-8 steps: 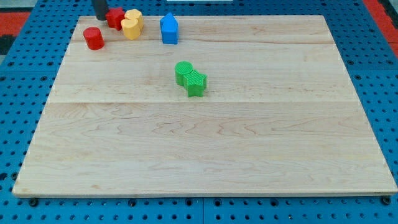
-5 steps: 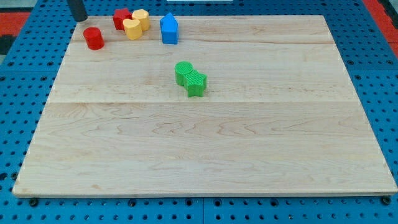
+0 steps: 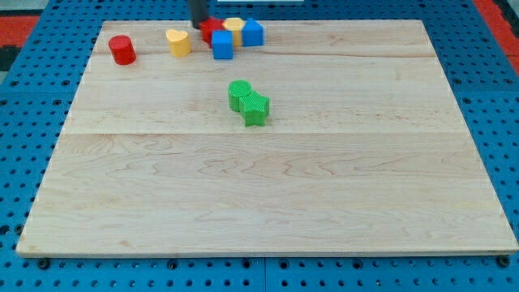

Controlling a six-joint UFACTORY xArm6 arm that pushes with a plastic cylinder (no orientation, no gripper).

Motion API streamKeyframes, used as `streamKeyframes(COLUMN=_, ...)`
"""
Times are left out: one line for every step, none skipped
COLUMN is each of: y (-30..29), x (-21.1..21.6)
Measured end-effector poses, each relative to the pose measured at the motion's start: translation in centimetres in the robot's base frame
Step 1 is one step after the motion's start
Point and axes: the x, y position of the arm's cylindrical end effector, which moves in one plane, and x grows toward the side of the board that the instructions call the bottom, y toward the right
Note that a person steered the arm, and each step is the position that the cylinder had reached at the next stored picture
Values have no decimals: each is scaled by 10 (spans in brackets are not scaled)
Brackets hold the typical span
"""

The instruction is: Place the blue triangle yellow hexagon and red star to the top center of the board

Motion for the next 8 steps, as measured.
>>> streamKeyframes(y=0, x=42)
streamKeyframes(y=14, x=53)
streamKeyframes(y=48, x=57)
streamKeyframes(y=88, x=58)
streamKeyframes(y=135, x=58)
streamKeyframes(y=185, x=44)
streamKeyframes(y=226, x=-12)
streamKeyframes(y=211, x=-22)
